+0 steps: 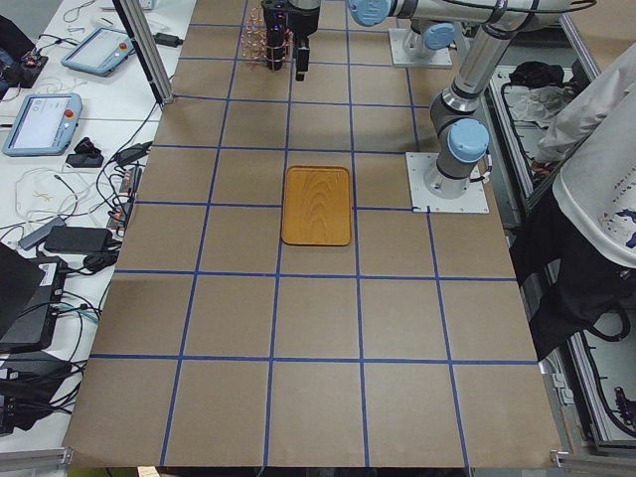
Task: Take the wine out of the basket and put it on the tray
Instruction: 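Lower the right gripper over the bottle nearest the tray in the rack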
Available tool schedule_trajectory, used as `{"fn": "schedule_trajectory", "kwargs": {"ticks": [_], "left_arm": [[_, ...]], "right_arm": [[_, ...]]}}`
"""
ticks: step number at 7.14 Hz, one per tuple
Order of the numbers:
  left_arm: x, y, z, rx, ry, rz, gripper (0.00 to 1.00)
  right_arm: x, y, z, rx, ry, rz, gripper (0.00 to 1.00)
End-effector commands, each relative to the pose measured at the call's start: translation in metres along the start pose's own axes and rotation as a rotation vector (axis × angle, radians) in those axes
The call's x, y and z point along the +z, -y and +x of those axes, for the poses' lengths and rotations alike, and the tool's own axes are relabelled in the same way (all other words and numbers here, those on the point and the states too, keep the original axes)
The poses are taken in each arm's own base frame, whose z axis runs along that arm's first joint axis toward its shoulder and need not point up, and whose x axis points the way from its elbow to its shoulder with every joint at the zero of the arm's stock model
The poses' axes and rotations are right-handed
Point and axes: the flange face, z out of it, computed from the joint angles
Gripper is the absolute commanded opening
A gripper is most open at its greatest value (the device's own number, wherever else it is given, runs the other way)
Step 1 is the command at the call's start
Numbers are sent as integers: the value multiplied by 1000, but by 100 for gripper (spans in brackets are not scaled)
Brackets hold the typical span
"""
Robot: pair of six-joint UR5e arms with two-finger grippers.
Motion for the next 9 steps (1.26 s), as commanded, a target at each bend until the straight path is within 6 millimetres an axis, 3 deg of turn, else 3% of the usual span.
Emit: {"fn": "schedule_trajectory", "kwargs": {"ticks": [1,3,5,6,8,9], "left_arm": [[0,0,0,0,0,1,100],[0,-1,-1,-2,0,-1,100],[0,1,-6,-12,-3,-6,100],[1,2,-8,-18,-8,-9,100],[3,1,-8,-18,-10,-15,100],[4,1,-9,-20,-10,-23,100]], "right_arm": [[0,0,0,0,0,-1,100],[7,6,9,15,-2,-12,100],[33,19,46,10,-20,-57,100],[35,26,70,38,-13,-30,100],[53,34,79,60,-10,3,100],[74,42,82,82,-9,8,100]]}}
